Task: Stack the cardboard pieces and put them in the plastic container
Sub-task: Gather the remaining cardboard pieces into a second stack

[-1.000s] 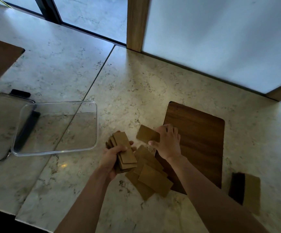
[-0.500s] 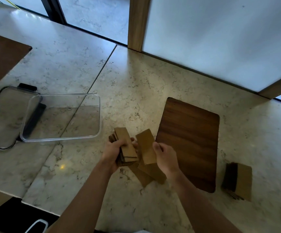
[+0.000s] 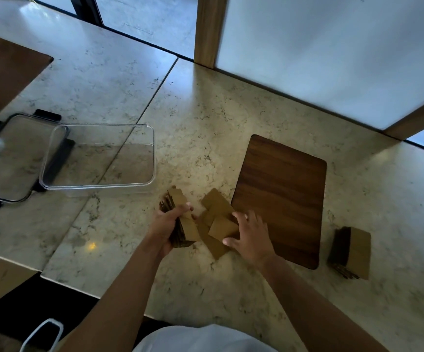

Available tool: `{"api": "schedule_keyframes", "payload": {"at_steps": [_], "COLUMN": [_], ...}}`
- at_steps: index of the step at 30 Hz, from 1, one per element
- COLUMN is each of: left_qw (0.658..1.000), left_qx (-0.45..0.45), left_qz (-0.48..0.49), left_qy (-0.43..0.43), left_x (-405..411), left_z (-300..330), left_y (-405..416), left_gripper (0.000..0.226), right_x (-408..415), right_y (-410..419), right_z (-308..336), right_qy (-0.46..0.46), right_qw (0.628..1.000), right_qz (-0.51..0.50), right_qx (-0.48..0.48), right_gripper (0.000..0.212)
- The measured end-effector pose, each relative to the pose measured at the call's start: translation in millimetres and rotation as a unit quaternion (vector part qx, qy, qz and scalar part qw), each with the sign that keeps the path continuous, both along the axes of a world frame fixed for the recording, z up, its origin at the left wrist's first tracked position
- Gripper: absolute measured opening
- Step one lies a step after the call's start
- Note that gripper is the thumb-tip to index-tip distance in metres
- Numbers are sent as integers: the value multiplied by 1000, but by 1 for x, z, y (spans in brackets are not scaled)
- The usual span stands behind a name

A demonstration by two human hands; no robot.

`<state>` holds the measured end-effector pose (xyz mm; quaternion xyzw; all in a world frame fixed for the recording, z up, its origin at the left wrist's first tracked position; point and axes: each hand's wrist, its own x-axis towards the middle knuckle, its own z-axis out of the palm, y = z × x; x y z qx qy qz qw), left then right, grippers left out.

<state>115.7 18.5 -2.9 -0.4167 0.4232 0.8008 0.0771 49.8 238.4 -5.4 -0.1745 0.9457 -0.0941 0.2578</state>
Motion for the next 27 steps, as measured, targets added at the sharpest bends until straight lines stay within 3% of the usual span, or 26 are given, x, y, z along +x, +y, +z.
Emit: {"api": "schedule_keyframes", "payload": {"at_steps": [8,12,14,17,19,23,25,27], "left_qw": [997,997,996,996,996,996,996,996], "left_qx": [-15,-28,-28,-32,-37,-42,-43,-46], "left_qz": [72,73,82,85,80,83,81,81], "left_qy": [23,10,3,2,1,-2,-3,-4], "left_x": [10,11,11,13,14,15,15,13], "left_z": [-4,-7,-8,-11,-12,-13,-14,-13], "left_y": [-1,-3,-3,-3,-3,-4,-6,-6], "left_gripper": [52,52,52,51,50,50,50,50], "right_x": [-12,-26,-35,-39,-34,-27,-31,-34], "right_y": [8,12,3,-16,-26,-34,-31,-26], "right_z": [4,8,10,11,6,-3,0,6], "right_qy": [-101,-78,-77,-109,-97,-5,-28,-88], "right_qw": [974,949,945,954,972,996,984,939], "right_qz": [-152,-228,-232,-191,-139,-83,-152,-268], "right_qx": [-137,-203,-216,-206,-162,-35,-90,-196], "right_gripper": [60,21,29,67,76,74,60,53]}}
